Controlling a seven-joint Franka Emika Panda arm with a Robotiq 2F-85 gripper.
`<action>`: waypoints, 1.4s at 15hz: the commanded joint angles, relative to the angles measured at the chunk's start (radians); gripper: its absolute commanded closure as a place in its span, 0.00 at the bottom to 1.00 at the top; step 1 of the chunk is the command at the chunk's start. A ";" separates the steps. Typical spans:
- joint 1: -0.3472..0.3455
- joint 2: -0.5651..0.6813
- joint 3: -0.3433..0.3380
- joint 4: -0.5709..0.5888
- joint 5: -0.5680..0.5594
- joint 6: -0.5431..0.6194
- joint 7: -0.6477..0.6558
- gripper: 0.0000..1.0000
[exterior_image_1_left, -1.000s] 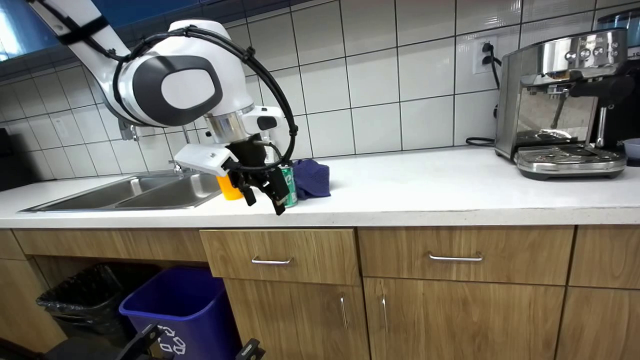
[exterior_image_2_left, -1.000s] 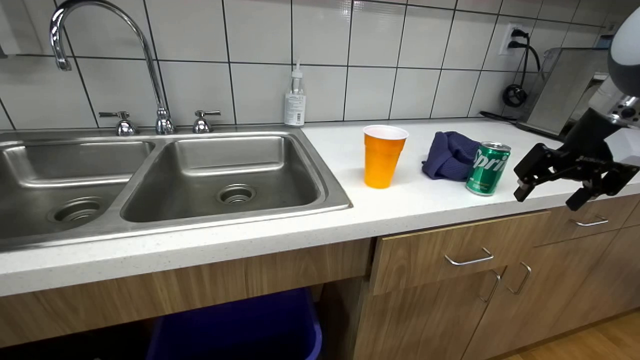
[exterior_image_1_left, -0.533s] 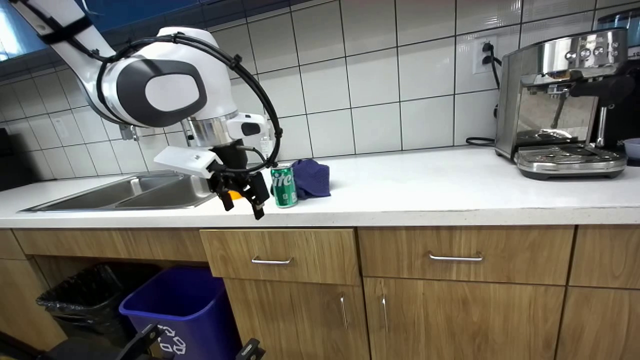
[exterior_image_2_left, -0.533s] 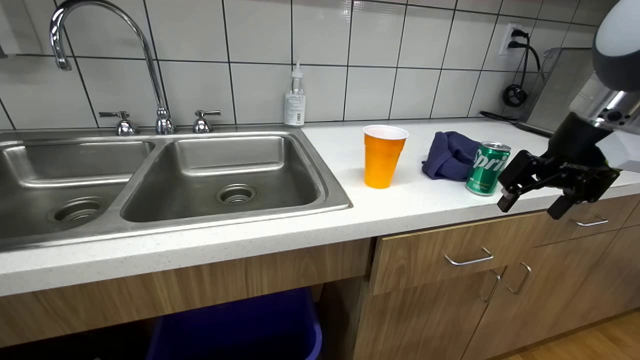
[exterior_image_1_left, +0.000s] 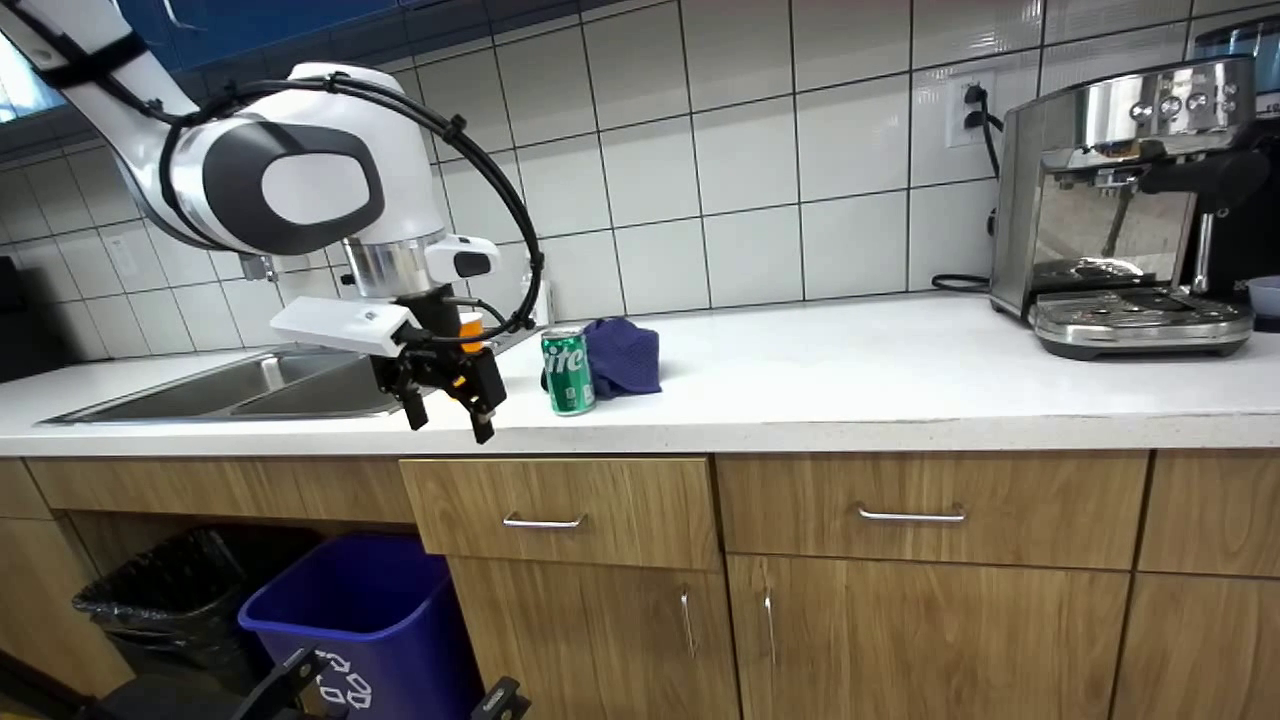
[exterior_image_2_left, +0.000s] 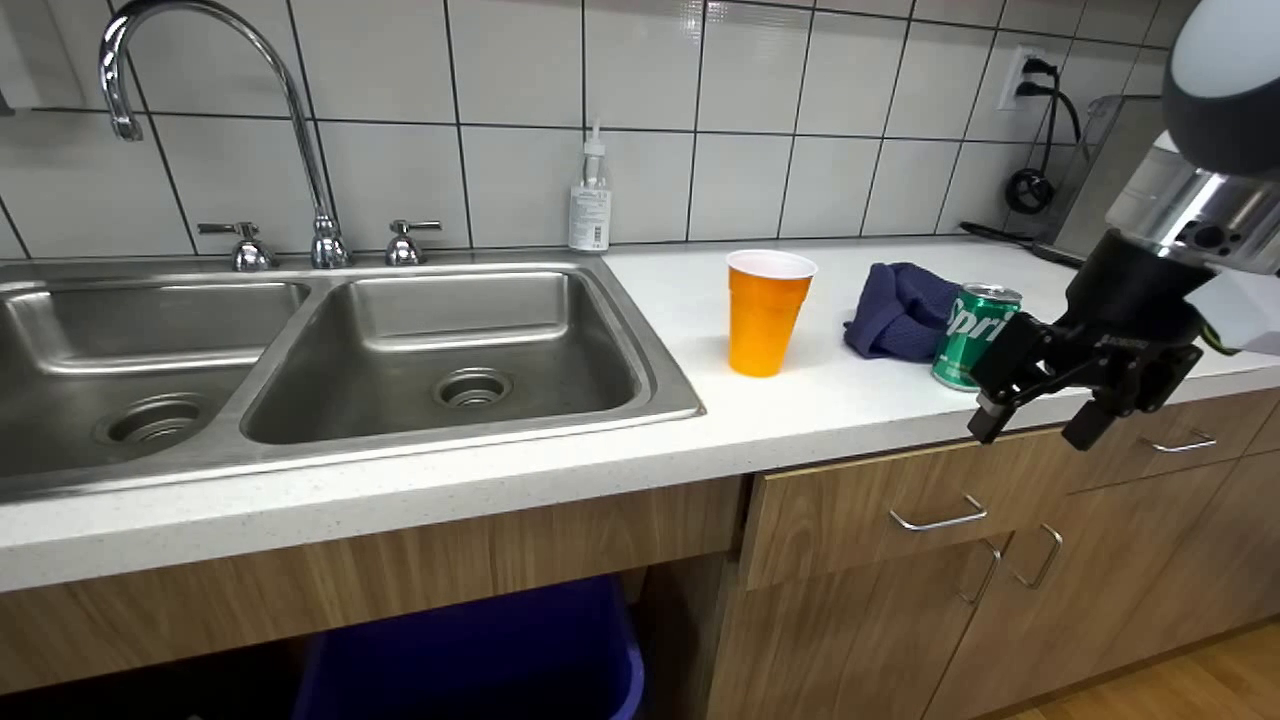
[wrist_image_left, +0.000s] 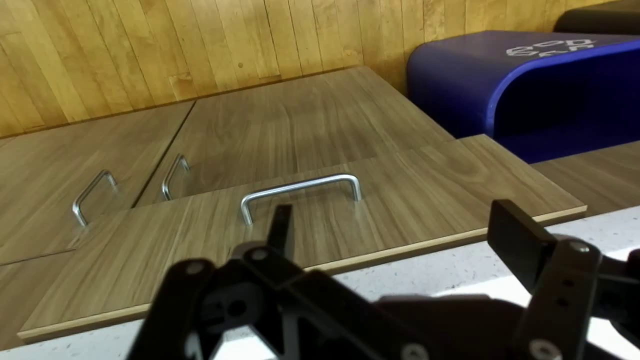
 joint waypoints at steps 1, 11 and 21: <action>-0.028 -0.072 0.021 -0.007 -0.089 -0.099 0.013 0.00; -0.063 -0.184 0.017 -0.007 -0.160 -0.154 0.083 0.00; -0.087 -0.223 -0.009 -0.006 -0.132 -0.255 0.060 0.00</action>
